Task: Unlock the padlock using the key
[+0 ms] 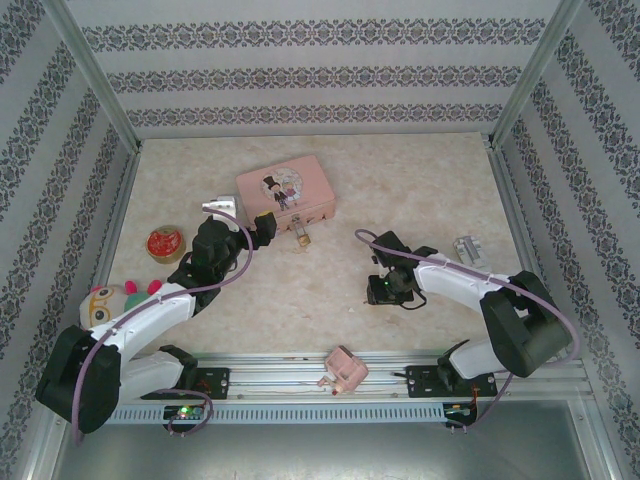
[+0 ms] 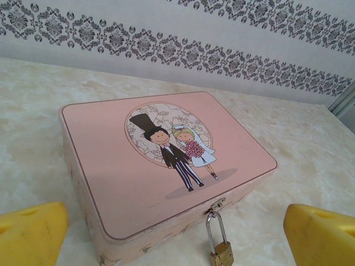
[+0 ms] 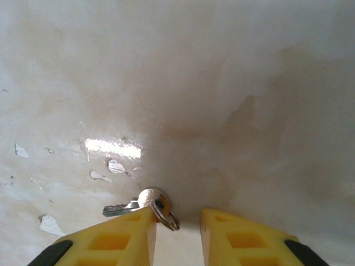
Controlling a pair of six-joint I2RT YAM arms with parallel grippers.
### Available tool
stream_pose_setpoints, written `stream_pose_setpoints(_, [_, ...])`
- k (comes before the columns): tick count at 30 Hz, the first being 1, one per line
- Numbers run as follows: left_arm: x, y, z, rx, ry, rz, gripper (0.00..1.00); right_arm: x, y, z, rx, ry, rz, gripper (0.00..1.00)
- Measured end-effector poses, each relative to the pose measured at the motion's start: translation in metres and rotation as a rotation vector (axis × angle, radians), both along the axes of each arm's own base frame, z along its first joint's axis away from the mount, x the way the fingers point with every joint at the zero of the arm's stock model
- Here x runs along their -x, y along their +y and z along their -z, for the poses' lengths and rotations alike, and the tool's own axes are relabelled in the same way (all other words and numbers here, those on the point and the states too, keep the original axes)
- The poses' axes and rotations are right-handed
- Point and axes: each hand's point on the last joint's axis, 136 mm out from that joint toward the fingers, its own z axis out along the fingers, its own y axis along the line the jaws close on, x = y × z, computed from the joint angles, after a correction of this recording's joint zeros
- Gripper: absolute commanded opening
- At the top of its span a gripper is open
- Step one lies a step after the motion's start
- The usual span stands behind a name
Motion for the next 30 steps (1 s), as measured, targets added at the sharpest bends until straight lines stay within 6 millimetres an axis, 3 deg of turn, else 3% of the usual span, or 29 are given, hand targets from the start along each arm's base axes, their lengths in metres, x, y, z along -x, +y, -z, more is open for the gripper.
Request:
stream_pose_setpoints(10, [0.000,0.000,0.000,0.000,0.001,0.000,0.99,-0.013,0.008,-0.011,-0.019,-0.044,-0.026,0.29])
stream_pose_setpoints(30, [0.001,0.000,-0.001,0.005,-0.002,-0.001,0.99,-0.011,0.006,-0.001,0.008,-0.013,-0.028,0.29])
